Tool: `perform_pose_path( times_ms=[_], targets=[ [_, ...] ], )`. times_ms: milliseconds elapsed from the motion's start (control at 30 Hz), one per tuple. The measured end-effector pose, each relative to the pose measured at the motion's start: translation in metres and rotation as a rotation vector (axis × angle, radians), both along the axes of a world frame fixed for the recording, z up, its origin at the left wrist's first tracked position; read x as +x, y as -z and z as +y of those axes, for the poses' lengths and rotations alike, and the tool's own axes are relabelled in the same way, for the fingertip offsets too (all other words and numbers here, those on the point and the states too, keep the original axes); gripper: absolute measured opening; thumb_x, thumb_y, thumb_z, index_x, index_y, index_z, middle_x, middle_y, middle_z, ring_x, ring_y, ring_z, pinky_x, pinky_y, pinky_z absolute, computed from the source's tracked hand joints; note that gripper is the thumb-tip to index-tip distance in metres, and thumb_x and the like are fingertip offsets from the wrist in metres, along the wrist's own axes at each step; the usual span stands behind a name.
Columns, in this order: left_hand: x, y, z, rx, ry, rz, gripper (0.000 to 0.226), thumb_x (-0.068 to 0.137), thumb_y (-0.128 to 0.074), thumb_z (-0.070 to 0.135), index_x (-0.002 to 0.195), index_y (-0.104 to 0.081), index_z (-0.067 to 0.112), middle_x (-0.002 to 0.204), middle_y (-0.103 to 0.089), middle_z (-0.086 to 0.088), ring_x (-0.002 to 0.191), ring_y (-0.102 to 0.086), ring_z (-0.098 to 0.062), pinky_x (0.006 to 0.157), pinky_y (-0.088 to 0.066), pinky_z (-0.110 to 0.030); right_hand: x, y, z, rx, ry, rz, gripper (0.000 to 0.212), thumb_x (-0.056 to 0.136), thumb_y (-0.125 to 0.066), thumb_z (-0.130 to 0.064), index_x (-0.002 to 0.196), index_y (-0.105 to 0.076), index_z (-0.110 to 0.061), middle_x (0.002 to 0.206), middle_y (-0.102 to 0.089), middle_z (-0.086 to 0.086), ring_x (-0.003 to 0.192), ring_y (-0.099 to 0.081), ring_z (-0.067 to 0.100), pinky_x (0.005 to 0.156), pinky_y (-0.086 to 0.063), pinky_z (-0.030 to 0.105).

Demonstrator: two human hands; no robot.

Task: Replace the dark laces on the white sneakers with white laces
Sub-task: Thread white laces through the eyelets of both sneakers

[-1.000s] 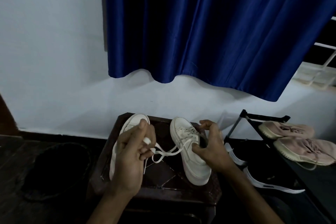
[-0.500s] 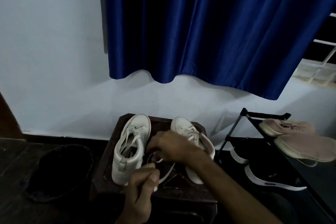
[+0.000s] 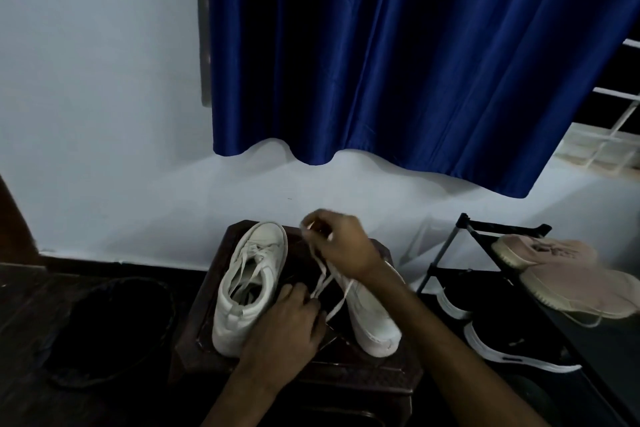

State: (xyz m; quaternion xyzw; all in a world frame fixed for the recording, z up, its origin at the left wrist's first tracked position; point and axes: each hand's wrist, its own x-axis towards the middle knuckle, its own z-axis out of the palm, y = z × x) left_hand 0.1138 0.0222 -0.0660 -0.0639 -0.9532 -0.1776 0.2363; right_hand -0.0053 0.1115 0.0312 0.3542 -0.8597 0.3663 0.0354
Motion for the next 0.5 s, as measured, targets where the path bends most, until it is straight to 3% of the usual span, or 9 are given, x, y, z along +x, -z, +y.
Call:
perform_pose_path(
  times_ms=[100,200,300,367,433,500],
  targets=[
    [-0.006,0.000,0.008,-0.138,-0.132,-0.077,0.015,0.070,-0.073,0.022,0.082,-0.068,0.014,0.101,-0.060,-0.006,0.086,-0.060,-0.022,0.063,-0.056,-0.034,-0.011,-0.026,0.009,-0.201,0.052,-0.102,0.011,0.089,-0.069,-0.017,0.096,-0.073,-0.010,0.081,-0.074,0.002,0.073,-0.067,0.014,0.074,-0.054,0.023],
    [-0.005,-0.022,0.014,0.020,-0.156,0.114,0.011,0.084,-0.062,0.024,0.090,-0.062,0.016,0.099,-0.058,-0.001,0.082,-0.058,-0.018,0.063,-0.050,-0.030,-0.015,-0.043,0.019,-0.345,0.074,-0.182,0.006,0.088,-0.069,-0.013,0.091,-0.073,-0.010,0.085,-0.075,0.002,0.075,-0.065,0.010,0.075,-0.052,0.021],
    [-0.015,-0.057,0.013,0.462,-0.172,0.293,0.019,0.100,-0.043,0.025,0.109,-0.058,0.018,0.107,-0.059,0.008,0.098,-0.055,-0.008,0.080,-0.044,-0.022,-0.008,-0.055,0.026,-0.480,0.028,-0.310,0.003,0.087,-0.069,-0.011,0.088,-0.071,-0.009,0.097,-0.075,0.000,0.077,-0.060,0.007,0.072,-0.049,0.014],
    [-0.030,-0.077,0.011,0.831,-0.112,0.235,0.025,0.103,-0.041,0.026,0.122,-0.057,0.021,0.115,-0.061,0.014,0.107,-0.055,0.003,0.088,-0.042,-0.013,-0.002,-0.055,0.027,-0.564,-0.004,-0.425,0.006,0.087,-0.067,-0.005,0.093,-0.069,-0.001,0.103,-0.073,0.005,0.078,-0.062,0.003,0.068,-0.046,0.009],
    [-0.045,-0.095,0.012,1.074,0.023,0.136,0.027,0.105,-0.039,0.024,0.117,-0.063,0.019,0.108,-0.069,0.011,0.098,-0.062,0.002,0.084,-0.046,-0.011,0.001,-0.050,0.027,-0.604,-0.005,-0.458,0.011,0.086,-0.068,-0.002,0.094,-0.069,0.005,0.106,-0.072,0.009,0.088,-0.065,0.009,0.071,-0.049,0.013],
    [-0.057,-0.105,0.015,1.225,0.088,0.073,0.029,0.104,-0.041,0.019,0.099,-0.069,0.013,0.086,-0.072,0.003,0.077,-0.067,-0.012,0.068,-0.051,-0.019,0.001,-0.043,0.029,-0.624,0.009,-0.466,0.013,0.085,-0.070,-0.005,0.094,-0.071,0.005,0.106,-0.072,0.009,0.094,-0.066,0.017,0.074,-0.051,0.022]
  ],
)
